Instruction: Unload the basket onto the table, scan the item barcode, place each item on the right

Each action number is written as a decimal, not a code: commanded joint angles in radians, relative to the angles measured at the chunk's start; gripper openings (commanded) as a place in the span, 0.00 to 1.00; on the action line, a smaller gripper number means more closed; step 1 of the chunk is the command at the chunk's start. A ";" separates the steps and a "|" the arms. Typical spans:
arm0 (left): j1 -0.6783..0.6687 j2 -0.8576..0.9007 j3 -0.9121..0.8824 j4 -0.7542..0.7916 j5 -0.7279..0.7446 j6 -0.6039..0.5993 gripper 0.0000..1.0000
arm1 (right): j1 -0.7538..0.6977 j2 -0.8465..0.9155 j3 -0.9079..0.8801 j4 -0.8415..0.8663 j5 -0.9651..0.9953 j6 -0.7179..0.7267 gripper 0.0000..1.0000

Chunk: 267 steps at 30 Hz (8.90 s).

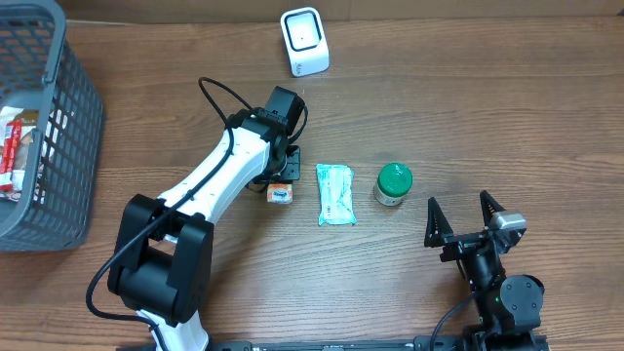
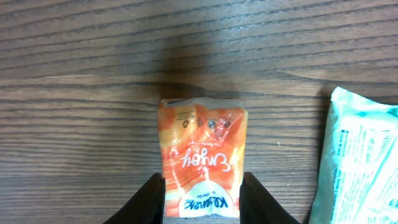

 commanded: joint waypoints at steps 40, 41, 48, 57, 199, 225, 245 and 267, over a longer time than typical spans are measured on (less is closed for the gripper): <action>0.024 -0.026 0.006 -0.032 -0.013 -0.094 0.41 | -0.003 -0.009 -0.011 0.003 0.010 0.004 1.00; 0.024 -0.024 -0.002 -0.036 -0.028 -0.113 0.38 | -0.003 -0.009 -0.011 0.003 0.010 0.004 1.00; 0.025 -0.008 -0.051 -0.036 -0.122 -0.191 0.34 | -0.003 -0.009 -0.011 0.003 0.010 0.004 1.00; 0.023 -0.005 -0.130 0.060 0.020 -0.191 0.36 | -0.003 -0.009 -0.011 0.003 0.010 0.004 1.00; 0.088 0.036 0.374 -0.193 0.015 0.043 0.07 | -0.003 -0.009 -0.011 0.003 0.010 0.004 1.00; 0.860 0.045 1.172 -0.408 -0.166 0.396 0.69 | -0.003 -0.009 -0.011 0.003 0.010 0.004 1.00; 1.138 0.430 0.972 -0.336 -0.002 0.704 0.73 | -0.003 -0.009 -0.011 0.003 0.010 0.004 1.00; 1.190 0.471 0.790 -0.240 0.089 0.906 0.88 | -0.003 -0.009 -0.011 0.003 0.010 0.004 1.00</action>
